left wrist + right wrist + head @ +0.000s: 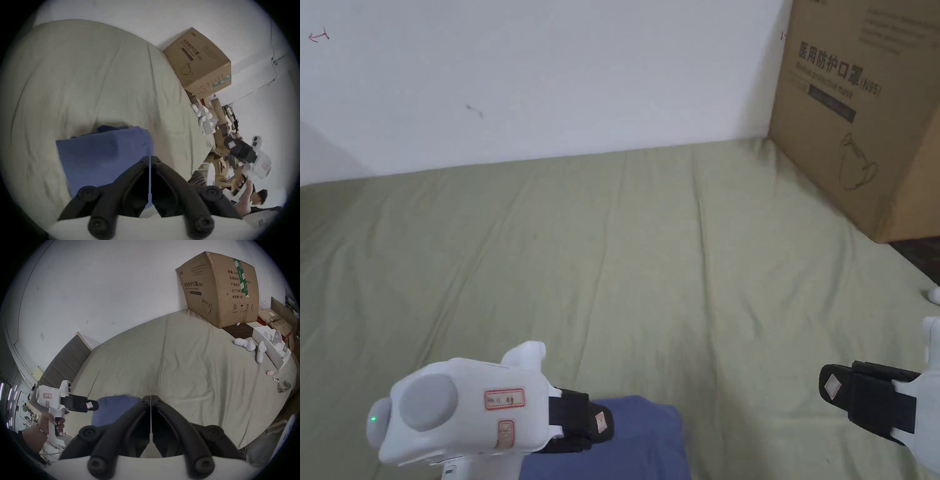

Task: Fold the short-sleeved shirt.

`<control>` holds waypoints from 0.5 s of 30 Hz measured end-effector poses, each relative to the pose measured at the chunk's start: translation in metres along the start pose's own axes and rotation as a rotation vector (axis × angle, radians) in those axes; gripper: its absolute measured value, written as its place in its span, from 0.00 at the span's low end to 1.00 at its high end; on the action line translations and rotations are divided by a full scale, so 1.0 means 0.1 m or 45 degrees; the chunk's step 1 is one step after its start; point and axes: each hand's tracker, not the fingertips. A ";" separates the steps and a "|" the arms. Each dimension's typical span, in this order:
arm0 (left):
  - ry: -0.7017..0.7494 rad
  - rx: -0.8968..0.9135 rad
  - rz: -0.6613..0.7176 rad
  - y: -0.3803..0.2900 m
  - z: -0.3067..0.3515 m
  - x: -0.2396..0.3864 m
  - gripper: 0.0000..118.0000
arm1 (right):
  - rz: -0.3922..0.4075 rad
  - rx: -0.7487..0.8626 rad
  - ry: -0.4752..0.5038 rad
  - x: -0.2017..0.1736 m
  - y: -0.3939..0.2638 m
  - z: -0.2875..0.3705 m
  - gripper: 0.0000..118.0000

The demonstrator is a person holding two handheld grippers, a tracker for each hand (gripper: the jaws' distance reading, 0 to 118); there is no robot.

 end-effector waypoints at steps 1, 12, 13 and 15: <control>-0.016 -0.040 0.011 -0.01 -0.13 0.03 0.02 | 0.002 0.004 0.000 0.00 0.00 0.01 0.00; -0.014 -0.249 0.136 -0.37 -1.25 -0.07 0.02 | -0.008 0.002 0.019 -0.09 -0.02 -0.02 0.00; -0.011 -0.250 0.136 -0.34 -1.17 -0.03 0.02 | 0.004 -0.003 0.028 -0.10 0.00 -0.06 0.00; -0.041 -0.204 0.130 -0.26 -0.90 0.06 0.02 | 0.033 -0.023 0.025 -0.16 0.07 -0.12 0.00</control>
